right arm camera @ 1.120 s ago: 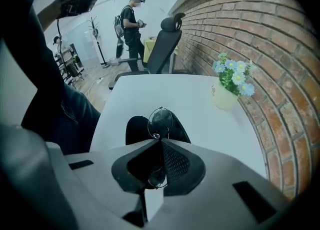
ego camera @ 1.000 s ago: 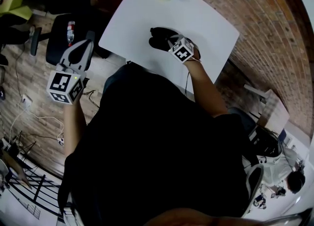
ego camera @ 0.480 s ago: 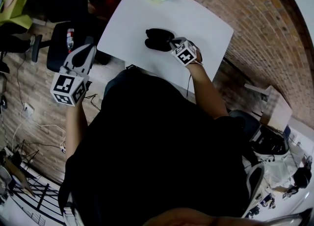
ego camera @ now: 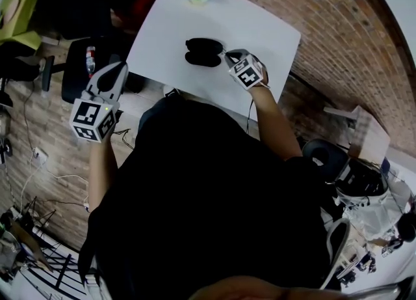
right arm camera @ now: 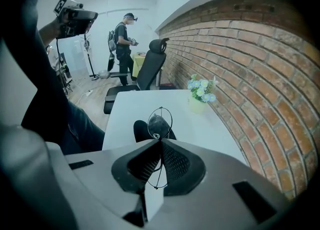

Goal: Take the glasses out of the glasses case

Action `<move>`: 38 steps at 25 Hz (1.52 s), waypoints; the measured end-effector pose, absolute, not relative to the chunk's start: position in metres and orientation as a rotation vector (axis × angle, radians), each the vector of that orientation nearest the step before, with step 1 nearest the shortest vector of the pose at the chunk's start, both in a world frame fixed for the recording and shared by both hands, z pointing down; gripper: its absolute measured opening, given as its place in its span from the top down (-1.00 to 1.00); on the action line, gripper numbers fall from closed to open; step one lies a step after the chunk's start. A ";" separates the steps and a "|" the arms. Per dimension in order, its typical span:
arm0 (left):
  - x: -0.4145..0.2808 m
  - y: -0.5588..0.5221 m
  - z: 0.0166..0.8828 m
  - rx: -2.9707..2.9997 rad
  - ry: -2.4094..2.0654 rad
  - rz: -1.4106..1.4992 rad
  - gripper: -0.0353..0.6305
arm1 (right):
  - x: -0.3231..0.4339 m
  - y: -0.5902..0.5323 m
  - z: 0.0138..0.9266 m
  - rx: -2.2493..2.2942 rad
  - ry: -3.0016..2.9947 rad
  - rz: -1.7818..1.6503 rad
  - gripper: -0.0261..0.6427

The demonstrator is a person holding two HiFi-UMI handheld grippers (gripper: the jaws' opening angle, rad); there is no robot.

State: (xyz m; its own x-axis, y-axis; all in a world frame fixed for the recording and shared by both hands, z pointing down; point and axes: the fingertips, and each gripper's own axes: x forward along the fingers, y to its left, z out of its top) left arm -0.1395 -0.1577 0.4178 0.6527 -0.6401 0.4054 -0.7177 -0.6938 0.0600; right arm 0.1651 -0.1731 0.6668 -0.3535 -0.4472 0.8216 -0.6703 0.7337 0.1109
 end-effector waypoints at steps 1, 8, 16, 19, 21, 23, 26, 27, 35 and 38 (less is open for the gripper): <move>-0.136 -0.155 0.417 2.661 -1.101 0.528 0.87 | 0.167 -0.171 0.661 0.858 -2.012 0.295 0.84; -0.117 -0.139 0.411 2.699 -1.060 0.528 0.87 | 0.181 -0.158 0.617 0.953 -2.053 0.222 0.84; -0.095 -0.119 0.408 2.739 -1.014 0.522 0.87 | 0.195 -0.134 0.574 1.048 -2.119 0.224 0.84; -0.088 -0.112 0.407 2.749 -0.994 0.521 0.87 | 0.200 -0.123 0.562 1.065 -2.118 0.199 0.84; -0.083 -0.107 0.406 2.757 -0.986 0.522 0.87 | 0.203 -0.116 0.555 1.075 -2.122 0.193 0.84; -0.081 -0.103 0.405 2.768 -0.982 0.525 0.87 | 0.206 -0.110 0.551 1.089 -2.126 0.191 0.84; -0.076 -0.097 0.402 2.778 -0.975 0.527 0.87 | 0.210 -0.101 0.544 1.110 -2.132 0.190 0.84; -0.075 -0.095 0.401 2.779 -0.972 0.528 0.87 | 0.211 -0.098 0.541 1.118 -2.136 0.192 0.84; -0.074 -0.075 0.393 2.802 -0.950 0.528 0.87 | 0.229 -0.071 0.510 1.223 -2.164 0.197 0.84; -0.074 -0.071 0.394 2.807 -0.943 0.525 0.87 | 0.236 -0.063 0.503 1.253 -2.173 0.180 0.84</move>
State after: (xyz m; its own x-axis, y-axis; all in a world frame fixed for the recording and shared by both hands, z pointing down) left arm -0.0736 -0.0711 0.3936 0.7438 -0.5591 0.3663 -0.6059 -0.7954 0.0163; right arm 0.2360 -0.0630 0.5027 -0.3606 -0.7374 0.5712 -0.8212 0.5413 0.1805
